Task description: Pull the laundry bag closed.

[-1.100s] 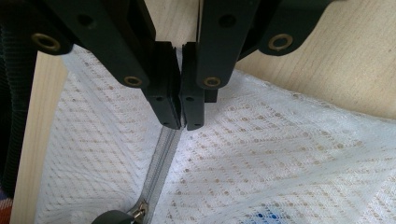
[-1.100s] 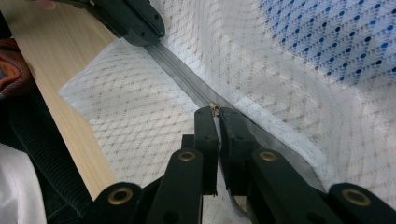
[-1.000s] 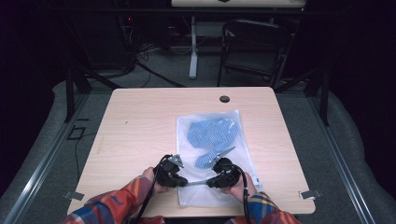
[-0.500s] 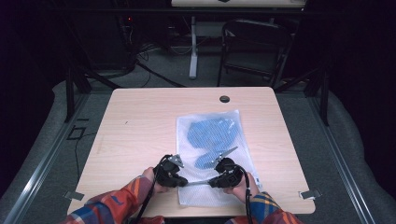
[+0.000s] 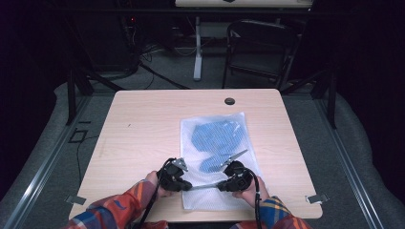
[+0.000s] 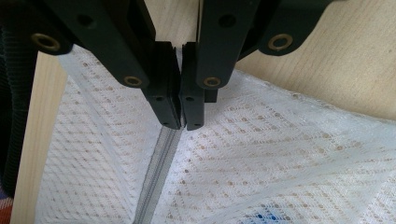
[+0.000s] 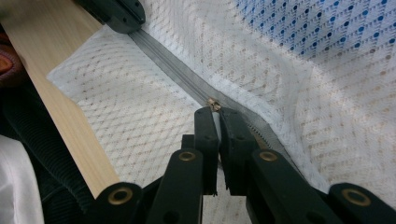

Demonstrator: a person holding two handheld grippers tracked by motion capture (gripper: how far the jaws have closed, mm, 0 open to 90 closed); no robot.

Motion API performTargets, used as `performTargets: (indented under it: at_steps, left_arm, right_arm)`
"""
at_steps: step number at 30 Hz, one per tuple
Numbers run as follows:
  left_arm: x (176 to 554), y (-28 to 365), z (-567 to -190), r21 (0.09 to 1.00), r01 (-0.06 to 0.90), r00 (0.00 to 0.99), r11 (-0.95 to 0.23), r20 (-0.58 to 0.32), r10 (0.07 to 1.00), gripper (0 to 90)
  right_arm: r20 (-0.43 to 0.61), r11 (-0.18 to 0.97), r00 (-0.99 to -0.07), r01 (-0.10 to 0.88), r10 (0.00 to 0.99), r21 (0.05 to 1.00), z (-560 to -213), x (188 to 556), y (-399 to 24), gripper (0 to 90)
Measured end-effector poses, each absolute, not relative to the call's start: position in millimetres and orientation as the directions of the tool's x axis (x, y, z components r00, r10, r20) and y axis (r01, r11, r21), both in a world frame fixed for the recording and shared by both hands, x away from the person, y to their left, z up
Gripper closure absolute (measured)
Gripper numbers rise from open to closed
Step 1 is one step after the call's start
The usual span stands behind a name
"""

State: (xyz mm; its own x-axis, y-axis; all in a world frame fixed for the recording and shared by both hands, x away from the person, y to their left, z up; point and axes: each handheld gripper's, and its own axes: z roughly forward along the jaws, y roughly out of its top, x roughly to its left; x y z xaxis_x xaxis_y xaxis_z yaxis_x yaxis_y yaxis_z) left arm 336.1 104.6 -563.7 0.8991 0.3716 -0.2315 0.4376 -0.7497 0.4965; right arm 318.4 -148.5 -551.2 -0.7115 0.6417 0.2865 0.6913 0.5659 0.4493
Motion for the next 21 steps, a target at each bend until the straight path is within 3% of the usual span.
performTargets:
  at_steps: [13, 21]
  left_arm:
    - [339.0, 106.4, -563.2, 0.493, 0.466, 0.885, -0.735, -0.258, 0.388, 87.2]
    - [335.2, 95.4, -547.4, 0.576, 0.426, 0.903, -0.698, -0.227, 0.365, 90.0]
  right_arm:
    - [0.299, 0.548, -0.701, 0.701, 0.647, 0.457, -550.3, 317.4, -156.3, 86.7]
    - [0.288, 0.554, -0.704, 0.697, 0.649, 0.456, -549.9, 318.8, -155.7, 86.6]
